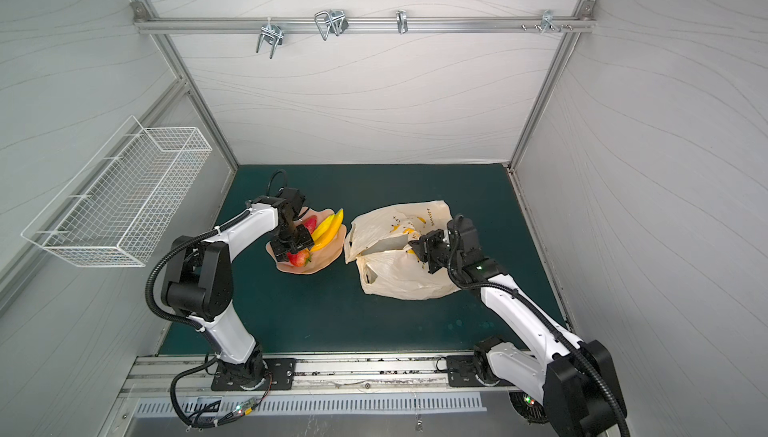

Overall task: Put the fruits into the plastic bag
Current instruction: 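Lower the left gripper into the bowl over the red strawberry, then close the left gripper on the red strawberry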

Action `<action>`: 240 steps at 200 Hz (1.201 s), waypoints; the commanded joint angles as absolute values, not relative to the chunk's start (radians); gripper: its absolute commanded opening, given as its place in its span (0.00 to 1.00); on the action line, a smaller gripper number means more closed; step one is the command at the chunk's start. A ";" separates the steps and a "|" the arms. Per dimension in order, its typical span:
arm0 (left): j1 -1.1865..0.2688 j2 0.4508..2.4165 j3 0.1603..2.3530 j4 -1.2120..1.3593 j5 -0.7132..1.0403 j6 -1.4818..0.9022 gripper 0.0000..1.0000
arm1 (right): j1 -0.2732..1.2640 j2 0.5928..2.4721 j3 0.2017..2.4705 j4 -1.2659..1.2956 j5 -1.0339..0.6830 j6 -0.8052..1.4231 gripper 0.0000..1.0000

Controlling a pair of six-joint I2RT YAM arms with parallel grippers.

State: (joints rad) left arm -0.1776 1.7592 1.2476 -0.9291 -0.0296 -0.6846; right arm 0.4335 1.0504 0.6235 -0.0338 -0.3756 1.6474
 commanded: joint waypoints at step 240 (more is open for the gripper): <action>-0.184 1.716 1.292 -1.004 -0.020 -0.527 0.37 | 0.424 1.036 0.667 -0.060 -0.376 1.628 0.00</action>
